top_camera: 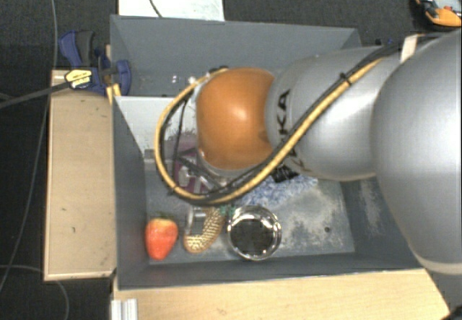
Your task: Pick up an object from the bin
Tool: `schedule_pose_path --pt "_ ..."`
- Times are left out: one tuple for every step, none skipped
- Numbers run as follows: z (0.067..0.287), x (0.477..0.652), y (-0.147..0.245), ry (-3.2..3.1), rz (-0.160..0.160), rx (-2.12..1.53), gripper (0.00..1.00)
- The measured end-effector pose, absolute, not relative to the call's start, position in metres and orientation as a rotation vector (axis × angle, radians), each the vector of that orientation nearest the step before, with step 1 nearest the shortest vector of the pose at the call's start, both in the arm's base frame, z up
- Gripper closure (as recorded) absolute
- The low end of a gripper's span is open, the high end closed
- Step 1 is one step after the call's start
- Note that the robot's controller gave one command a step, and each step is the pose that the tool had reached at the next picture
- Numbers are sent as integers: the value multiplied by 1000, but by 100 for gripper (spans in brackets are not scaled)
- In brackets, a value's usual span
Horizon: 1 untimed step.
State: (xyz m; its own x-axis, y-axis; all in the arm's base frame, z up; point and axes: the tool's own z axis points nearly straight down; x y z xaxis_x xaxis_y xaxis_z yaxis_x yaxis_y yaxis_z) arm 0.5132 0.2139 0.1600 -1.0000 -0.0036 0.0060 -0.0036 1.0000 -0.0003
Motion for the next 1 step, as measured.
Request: schedule_pose_path --pt "164 515 213 -3143 -2 -5 0"
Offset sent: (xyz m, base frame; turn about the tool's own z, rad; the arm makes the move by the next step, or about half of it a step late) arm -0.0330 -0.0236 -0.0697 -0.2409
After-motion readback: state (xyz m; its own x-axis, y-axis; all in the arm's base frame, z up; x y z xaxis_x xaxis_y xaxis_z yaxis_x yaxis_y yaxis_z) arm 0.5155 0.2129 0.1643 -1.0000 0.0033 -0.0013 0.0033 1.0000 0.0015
